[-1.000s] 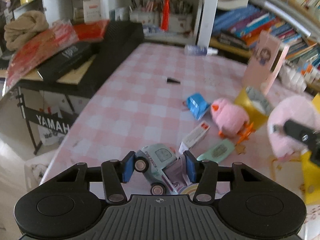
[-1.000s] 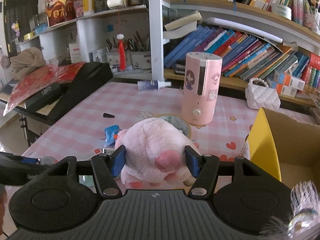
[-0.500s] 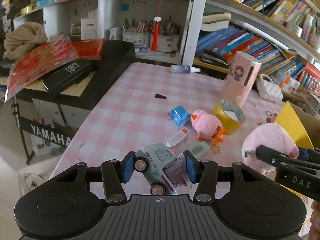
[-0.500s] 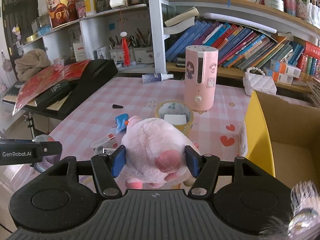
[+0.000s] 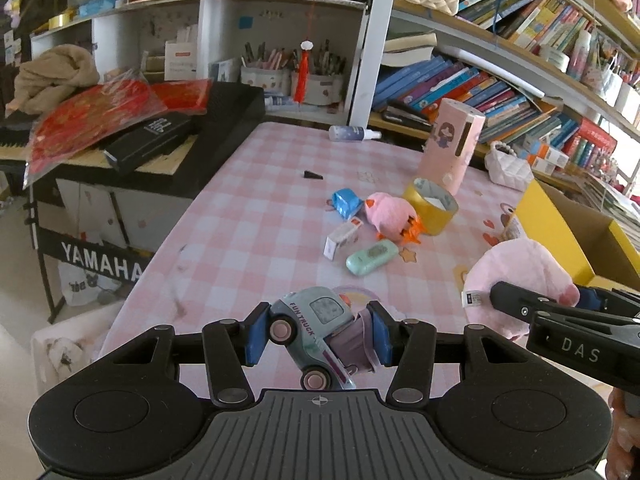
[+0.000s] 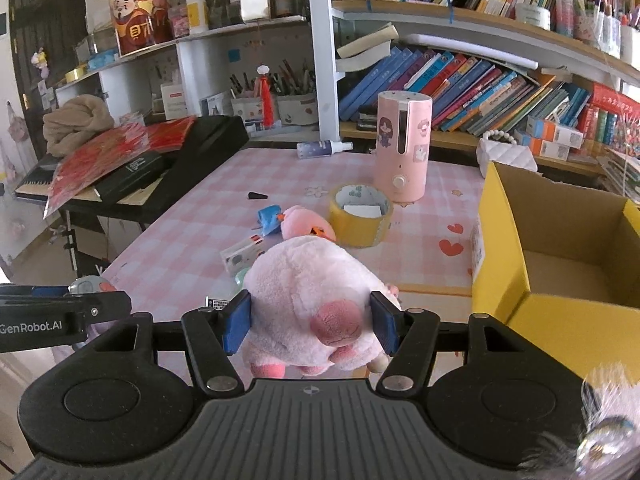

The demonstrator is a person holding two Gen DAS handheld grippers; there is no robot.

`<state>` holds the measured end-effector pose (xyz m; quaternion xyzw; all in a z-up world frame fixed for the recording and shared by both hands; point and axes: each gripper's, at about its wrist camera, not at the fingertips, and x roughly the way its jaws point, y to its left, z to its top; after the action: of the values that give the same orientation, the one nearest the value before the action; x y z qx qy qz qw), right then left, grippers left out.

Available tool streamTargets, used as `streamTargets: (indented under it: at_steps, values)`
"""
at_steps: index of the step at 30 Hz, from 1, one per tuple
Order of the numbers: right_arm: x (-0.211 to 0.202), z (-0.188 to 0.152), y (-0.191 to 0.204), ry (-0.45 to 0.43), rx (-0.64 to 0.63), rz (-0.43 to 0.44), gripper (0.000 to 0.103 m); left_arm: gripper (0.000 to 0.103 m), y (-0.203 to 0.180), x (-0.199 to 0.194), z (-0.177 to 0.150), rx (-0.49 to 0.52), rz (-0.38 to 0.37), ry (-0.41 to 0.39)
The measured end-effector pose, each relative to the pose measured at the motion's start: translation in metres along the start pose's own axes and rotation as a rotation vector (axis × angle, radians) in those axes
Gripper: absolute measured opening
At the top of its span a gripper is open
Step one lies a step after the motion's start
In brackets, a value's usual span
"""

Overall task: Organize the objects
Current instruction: 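Carry the pig with the right tool while the left tool carries the car toward the yellow box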

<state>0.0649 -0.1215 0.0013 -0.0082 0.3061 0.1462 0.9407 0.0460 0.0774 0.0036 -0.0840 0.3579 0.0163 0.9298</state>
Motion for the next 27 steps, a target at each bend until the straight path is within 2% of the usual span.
streamTargets:
  at_steps: [9, 15, 27]
  values:
    - [-0.038, -0.028, 0.01, -0.001, 0.024, -0.03, 0.059, 0.05, -0.002, -0.028, -0.027, 0.038, -0.036, 0.008]
    - [-0.059, -0.049, 0.005, 0.013, 0.073, -0.067, 0.059, 0.05, -0.016, -0.039, -0.04, 0.101, -0.079, 0.016]
    - [-0.103, -0.089, -0.032, 0.024, 0.241, -0.223, 0.059, 0.05, -0.064, -0.046, -0.062, 0.267, -0.221, 0.053]
